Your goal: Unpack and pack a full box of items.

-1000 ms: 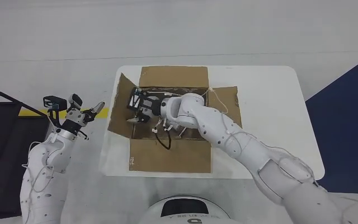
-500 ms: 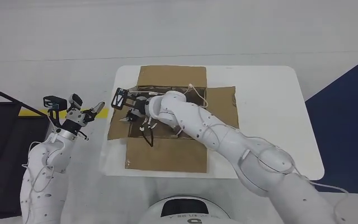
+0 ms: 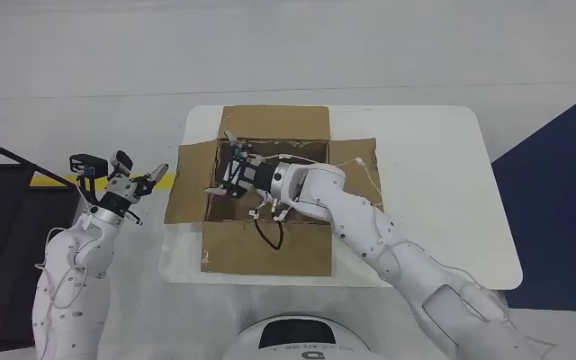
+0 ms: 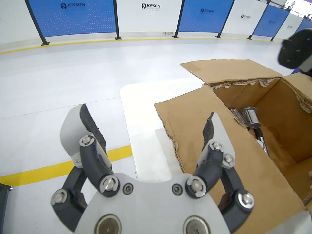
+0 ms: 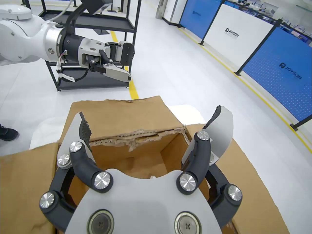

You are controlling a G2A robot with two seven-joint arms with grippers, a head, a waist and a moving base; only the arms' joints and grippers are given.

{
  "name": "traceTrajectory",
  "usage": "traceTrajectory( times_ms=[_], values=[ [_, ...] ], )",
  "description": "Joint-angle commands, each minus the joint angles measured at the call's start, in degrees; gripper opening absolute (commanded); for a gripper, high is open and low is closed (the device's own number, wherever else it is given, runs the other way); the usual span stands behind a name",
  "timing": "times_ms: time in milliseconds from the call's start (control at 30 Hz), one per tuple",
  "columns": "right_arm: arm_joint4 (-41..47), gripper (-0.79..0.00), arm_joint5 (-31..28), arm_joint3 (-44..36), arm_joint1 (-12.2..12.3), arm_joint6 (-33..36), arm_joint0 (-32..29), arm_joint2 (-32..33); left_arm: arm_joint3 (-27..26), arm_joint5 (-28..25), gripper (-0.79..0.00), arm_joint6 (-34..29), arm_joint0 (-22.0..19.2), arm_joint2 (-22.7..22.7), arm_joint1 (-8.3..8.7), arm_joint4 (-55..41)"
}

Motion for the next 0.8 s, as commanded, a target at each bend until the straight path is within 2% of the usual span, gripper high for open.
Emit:
traceTrajectory(
  times_ms=[0,100,667,767],
  values=[
    [-0.77,0.0,-3.05,-7.52,2.25,0.7,-6.98,6.01,0.0,0.0,0.0,0.0,0.0,0.0,0.0,0.0],
    [-0.24,0.0,-6.62,-13.39,4.04,1.66,-13.01,11.19,0.0,0.0,0.0,0.0,0.0,0.0,0.0,0.0],
    [-0.24,0.0,-6.62,-13.39,4.04,1.66,-13.01,11.19,0.0,0.0,0.0,0.0,0.0,0.0,0.0,0.0],
    [-2.33,0.0,-5.56,-15.93,4.23,6.01,-13.33,11.2,0.0,0.0,0.0,0.0,0.0,0.0,0.0,0.0]
  ],
)
